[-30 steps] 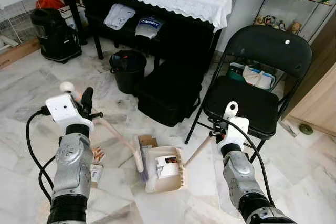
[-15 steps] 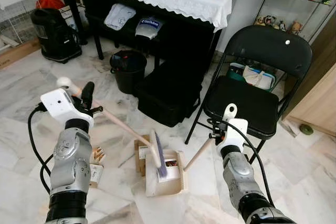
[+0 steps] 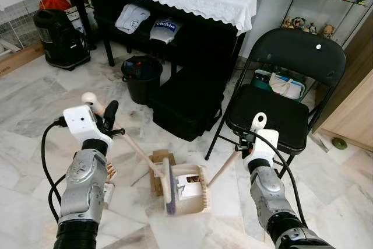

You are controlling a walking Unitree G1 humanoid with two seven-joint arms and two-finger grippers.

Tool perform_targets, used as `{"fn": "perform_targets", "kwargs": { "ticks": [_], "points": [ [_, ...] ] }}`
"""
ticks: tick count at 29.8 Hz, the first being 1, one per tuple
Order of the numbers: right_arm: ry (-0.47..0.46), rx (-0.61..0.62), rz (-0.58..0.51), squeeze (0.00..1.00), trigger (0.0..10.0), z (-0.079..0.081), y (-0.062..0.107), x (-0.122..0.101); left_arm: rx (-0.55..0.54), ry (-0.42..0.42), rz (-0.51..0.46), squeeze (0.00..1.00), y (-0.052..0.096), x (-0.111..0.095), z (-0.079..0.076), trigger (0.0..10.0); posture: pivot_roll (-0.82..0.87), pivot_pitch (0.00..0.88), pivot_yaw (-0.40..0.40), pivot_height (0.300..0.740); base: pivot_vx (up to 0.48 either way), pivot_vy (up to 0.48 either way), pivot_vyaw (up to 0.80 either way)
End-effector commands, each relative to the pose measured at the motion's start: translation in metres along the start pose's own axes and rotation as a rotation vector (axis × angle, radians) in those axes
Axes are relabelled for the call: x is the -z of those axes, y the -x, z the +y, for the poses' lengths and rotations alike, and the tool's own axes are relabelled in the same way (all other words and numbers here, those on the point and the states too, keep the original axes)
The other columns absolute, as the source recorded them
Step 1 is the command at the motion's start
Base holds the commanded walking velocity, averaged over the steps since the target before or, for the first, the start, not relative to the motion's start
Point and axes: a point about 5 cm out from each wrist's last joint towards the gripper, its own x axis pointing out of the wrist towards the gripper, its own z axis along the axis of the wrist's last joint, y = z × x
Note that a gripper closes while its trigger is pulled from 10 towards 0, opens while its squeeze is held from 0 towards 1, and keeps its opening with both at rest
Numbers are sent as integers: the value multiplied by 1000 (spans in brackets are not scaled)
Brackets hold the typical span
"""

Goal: Sweep floor

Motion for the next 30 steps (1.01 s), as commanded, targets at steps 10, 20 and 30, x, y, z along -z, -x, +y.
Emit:
{"fn": "perform_targets", "kwargs": {
  "ticks": [10, 20, 30],
  "points": [
    [-22, 17, -102, 0, 10000, -5, -9, -25, 42, -176, -13, 0, 1, 3, -8, 10000, 61, 34, -54, 740, 0, 0, 0],
    [-33, 13, -135, 0, 10000, -5, -9, -30, -38, -197, -95, 0, -1, -7, -3, 10000, 57, 17, -55, 740, 0, 0, 0],
    [-48, -5, -197, 0, 10000, 2, -10, -39, -55, -216, -103, 0, 2, 0, -4, 10000, 57, 0, -51, 740, 0, 0, 0]
  ]
}}
